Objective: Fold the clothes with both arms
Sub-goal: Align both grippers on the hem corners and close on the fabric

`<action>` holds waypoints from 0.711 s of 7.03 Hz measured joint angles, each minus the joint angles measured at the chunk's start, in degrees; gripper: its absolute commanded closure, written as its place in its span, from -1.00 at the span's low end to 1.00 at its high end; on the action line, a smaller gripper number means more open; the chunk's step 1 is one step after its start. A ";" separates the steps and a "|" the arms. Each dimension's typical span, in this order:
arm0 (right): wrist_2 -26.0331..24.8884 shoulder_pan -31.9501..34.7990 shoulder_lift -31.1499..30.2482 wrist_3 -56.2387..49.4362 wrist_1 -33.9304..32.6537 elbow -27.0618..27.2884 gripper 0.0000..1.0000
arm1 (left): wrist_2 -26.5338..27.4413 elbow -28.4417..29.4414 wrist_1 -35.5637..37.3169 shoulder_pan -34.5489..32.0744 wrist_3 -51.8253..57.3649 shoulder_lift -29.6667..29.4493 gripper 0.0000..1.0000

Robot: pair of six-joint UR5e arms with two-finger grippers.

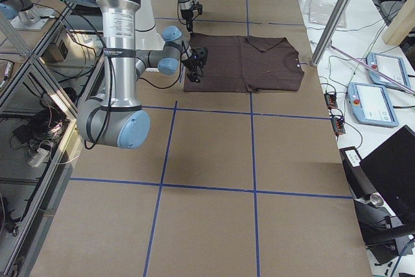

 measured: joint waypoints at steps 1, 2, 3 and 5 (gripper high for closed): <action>-0.23 -1.03 0.04 1.00 -0.05 -0.87 -0.48 | 0.95 -0.43 0.02 -0.01 -0.01 -0.11 1.00; -1.73 -3.13 -0.14 2.29 -0.05 -1.91 -0.43 | 1.92 -0.64 0.05 -0.01 0.02 -0.18 1.00; -4.32 -5.83 -0.27 3.94 0.03 -3.02 -0.39 | 2.47 -0.67 0.09 -0.01 0.04 -0.21 1.00; -6.51 -8.47 -1.04 5.24 -0.13 -3.77 -0.37 | 2.80 -0.70 0.12 -0.01 0.04 -0.19 1.00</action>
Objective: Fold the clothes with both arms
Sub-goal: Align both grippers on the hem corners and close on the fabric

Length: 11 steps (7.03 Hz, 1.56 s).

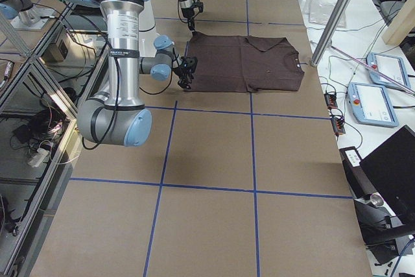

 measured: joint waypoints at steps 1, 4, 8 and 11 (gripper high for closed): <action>-0.21 -0.38 -0.79 0.12 -0.06 -0.11 -0.35 | 0.15 0.00 0.00 0.00 0.00 0.03 1.00; -0.43 -1.67 -1.68 0.25 -0.09 -0.39 -0.25 | 0.75 -0.11 0.06 -0.27 0.00 0.10 1.00; -0.61 -2.56 -1.51 0.42 -0.07 -0.70 1.00 | 1.24 -0.57 0.26 -0.44 0.00 0.10 1.00; -1.05 -2.60 -1.14 0.68 -0.01 -0.81 1.00 | 1.23 -0.87 0.32 -0.61 0.00 0.11 1.00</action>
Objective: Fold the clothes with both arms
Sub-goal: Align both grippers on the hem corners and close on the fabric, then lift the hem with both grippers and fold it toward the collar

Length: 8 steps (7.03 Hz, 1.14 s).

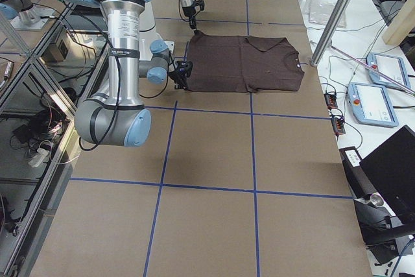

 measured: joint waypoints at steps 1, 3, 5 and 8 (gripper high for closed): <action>-0.38 0.06 0.06 0.00 -0.01 0.20 1.00 | -0.04 -0.04 0.02 -0.02 0.02 -0.03 1.00; -0.39 0.26 -0.38 -0.05 -2.38 4.43 1.00 | -0.30 -3.82 3.52 0.01 0.23 0.07 1.00; 2.43 -0.09 -0.46 -0.06 -15.53 17.68 1.00 | -3.46 -17.39 19.47 0.24 0.35 -2.50 1.00; 6.64 0.74 5.92 -0.30 -34.49 31.98 1.00 | -10.29 -27.23 34.12 -2.01 1.56 -9.67 1.00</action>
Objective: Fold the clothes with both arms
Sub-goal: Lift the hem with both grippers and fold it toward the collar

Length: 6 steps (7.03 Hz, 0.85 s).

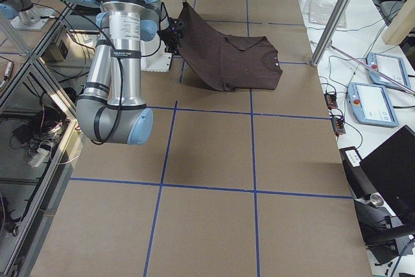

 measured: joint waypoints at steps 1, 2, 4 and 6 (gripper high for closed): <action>1.16 2.23 4.14 -0.58 -4.23 -0.23 1.00 | -0.59 1.09 0.65 -2.73 3.15 -1.98 1.00; 3.59 6.95 8.74 -2.29 -7.18 -2.71 1.00 | -0.90 4.33 0.64 -7.89 8.50 -4.41 1.00; 9.37 19.63 16.75 -8.90 -8.59 -11.91 1.00 | -1.56 13.12 -3.44 -19.52 18.65 -7.47 1.00; 13.82 30.30 21.89 -14.39 -7.60 -21.24 1.00 | -1.77 23.32 -13.58 -26.11 22.25 -8.25 1.00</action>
